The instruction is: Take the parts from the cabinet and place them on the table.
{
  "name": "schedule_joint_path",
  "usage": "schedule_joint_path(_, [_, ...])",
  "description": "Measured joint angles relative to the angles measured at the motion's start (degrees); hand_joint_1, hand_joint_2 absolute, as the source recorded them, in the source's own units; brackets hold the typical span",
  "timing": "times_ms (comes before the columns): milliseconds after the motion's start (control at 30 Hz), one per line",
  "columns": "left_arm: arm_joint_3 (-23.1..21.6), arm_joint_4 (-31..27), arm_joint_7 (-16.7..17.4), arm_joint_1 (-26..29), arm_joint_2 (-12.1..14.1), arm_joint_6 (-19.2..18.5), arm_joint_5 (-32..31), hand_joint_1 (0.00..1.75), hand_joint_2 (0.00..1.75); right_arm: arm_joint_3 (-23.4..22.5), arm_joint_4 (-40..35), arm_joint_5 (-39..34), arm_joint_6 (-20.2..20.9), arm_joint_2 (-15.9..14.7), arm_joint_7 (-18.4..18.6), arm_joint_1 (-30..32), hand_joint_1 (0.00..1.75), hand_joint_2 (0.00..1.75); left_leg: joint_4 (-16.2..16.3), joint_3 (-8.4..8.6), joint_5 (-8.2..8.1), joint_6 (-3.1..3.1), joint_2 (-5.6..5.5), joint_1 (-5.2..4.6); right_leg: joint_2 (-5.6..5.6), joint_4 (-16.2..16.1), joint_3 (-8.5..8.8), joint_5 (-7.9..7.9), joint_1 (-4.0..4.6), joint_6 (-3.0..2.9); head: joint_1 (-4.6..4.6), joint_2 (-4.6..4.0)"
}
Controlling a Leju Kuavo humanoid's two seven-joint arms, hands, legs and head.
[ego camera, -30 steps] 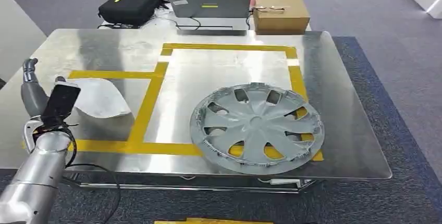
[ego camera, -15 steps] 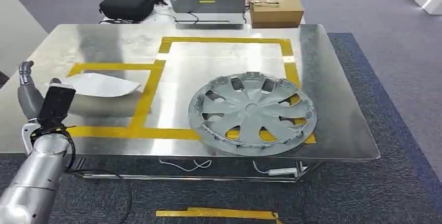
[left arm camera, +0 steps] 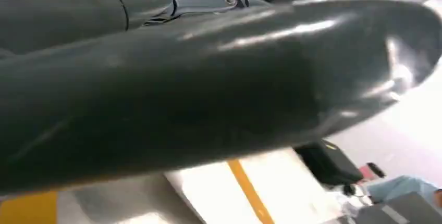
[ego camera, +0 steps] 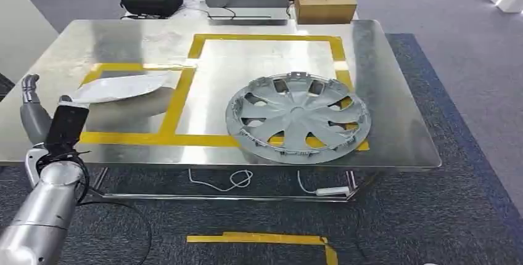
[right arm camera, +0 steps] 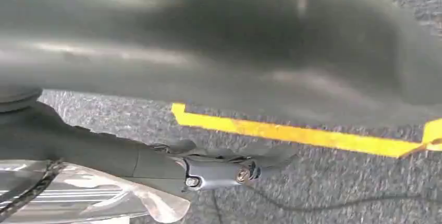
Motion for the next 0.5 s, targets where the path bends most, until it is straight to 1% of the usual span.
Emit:
schedule_joint_path(33, [0.0,0.0,0.0,0.1,0.0,0.0,0.1,0.0,0.0,0.0,0.0,0.0,0.0,0.0,0.0,0.0,0.0,0.0,-0.1,-0.07,0.37,-0.36,-0.02,0.05,0.0,0.1,-0.26,0.29,0.13,-0.48,-0.11,0.0])
schedule_joint_path(67, [0.0,0.0,0.0,0.2,0.1,0.0,0.1,0.0,0.0,0.0,0.0,0.0,0.0,0.0,0.0,0.1,0.0,0.0,0.0,-0.31,0.19,-0.68,-0.08,0.11,-0.16,-0.3,-0.9,0.91,-0.19,-1.33,0.0,0.0])
schedule_joint_path(100, [0.0,0.0,0.0,0.2,0.1,0.0,0.1,0.0,0.0,0.0,0.0,0.0,0.0,0.0,0.0,0.0,0.0,0.0,1.0,-0.88,-1.55,-1.02,-0.11,0.26,-0.29,-0.3,-0.93,1.35,-0.25,-1.87,-0.16,0.0])
schedule_joint_path(133, [0.0,0.0,0.0,0.2,0.1,0.0,0.1,0.0,0.0,0.0,0.0,0.0,0.0,0.0,0.0,0.0,0.0,0.0,3.9,-1.87,-4.52,-1.26,-0.13,0.29,-0.31,-0.3,-1.46,1.76,-0.22,-2.38,-0.42,0.0])
schedule_joint_path(167, [0.0,-0.1,0.0,0.2,0.1,0.0,0.2,0.0,0.0,0.0,0.0,0.0,0.0,0.0,0.0,0.0,0.0,0.0,7.9,-3.09,-7.44,-1.48,-0.12,0.34,-0.33,-0.3,-1.97,2.17,-0.16,-2.51,-0.44,0.0])
schedule_joint_path(200, [0.0,-0.2,0.0,0.4,0.1,0.0,0.3,0.0,0.0,0.0,0.0,0.0,0.0,0.0,0.0,0.0,0.0,0.0,13.5,-4.68,-10.5,-1.68,-0.12,0.36,-0.33,-0.2,-2.67,2.66,-0.1,-2.62,-0.42,0.0])
schedule_joint_path(233, [0.0,-0.5,0.0,0.7,0.0,-0.1,0.4,0.0,0.0,0.0,0.0,0.0,0.0,0.0,0.0,0.0,0.0,0.0,17.2,-5.43,-11.93,-1.76,-0.12,0.36,-0.33,-0.1,-3.29,3.08,-0.04,-2.62,-0.42,0.0])
schedule_joint_path(267, [-0.1,-0.7,-0.1,0.9,0.0,-0.1,0.3,0.0,0.0,0.0,0.0,-0.1,0.0,0.0,0.0,0.1,0.0,0.0,18.3,-5.12,-11.83,-1.76,-0.12,0.36,-0.32,0.1,-3.98,3.45,-0.03,-2.59,-0.44,0.0])
schedule_joint_path(300, [-0.1,-1.1,-0.1,1.1,-0.1,-0.1,0.3,0.0,0.0,0.0,0.0,-0.1,0.0,0.0,0.0,0.1,0.0,0.0,17.0,-3.59,-10.54,-1.66,-0.12,0.36,-0.3,0.3,-4.68,3.78,-0.01,-2.52,-0.44,0.0])
schedule_joint_path(333, [-0.1,-1.7,-0.1,1.1,-0.2,-0.2,0.3,0.0,0.0,0.0,0.0,-0.2,0.0,0.0,0.0,0.1,0.0,0.0,13.1,-0.95,-8.59,-1.46,-0.12,0.36,-0.29,0.6,-5.37,4.04,0.0,-2.4,-0.42,0.0])
schedule_joint_path(367, [-0.2,-2.3,-0.1,1.1,-0.3,-0.2,0.3,0.0,0.0,0.0,0.0,-0.2,0.0,0.0,-0.1,0.1,0.0,0.0,7.7,2.56,-6.7,-1.19,-0.12,0.35,-0.26,0.9,-5.83,4.29,0.01,-2.24,-0.44,0.0])
schedule_joint_path(400, [-0.3,-2.9,-0.2,1.1,-0.4,-0.2,0.3,0.0,0.0,0.0,0.0,-0.2,0.0,0.0,-0.1,0.1,0.0,0.0,2.4,5.94,-5.93,-0.82,-0.14,0.33,-0.26,1.1,-6.12,4.45,0.01,-2.01,-0.44,0.0])
schedule_joint_path(433, [-0.4,-3.3,-0.2,1.0,-0.5,-0.3,0.3,0.0,0.0,0.0,0.0,-0.2,0.0,0.0,-0.1,0.0,0.0,0.0,-0.2,7.48,-6.94,-0.6,-0.17,0.01,-0.25,1.2,-6.56,4.7,0.31,-1.65,-0.44,0.0])
schedule_joint_path(467, [-0.5,-3.9,-0.2,1.1,-0.6,-0.3,0.3,0.0,0.0,0.0,0.0,-0.3,0.0,0.1,-0.2,0.0,0.0,0.0,-0.7,7.36,-6.83,-0.47,-0.21,-0.02,-0.28,1.2,-6.7,5.2,0.3,-1.29,-0.31,0.0])
schedule_joint_path(500, [-0.7,-4.4,-0.2,1.3,-0.6,-0.3,0.2,0.0,0.0,0.0,0.0,-0.4,0.0,0.1,-0.2,0.0,0.0,0.0,-0.6,7.04,-6.59,-0.15,-0.23,-0.14,-0.28,1.1,-6.75,5.52,0.26,-0.91,-0.37,0.0])
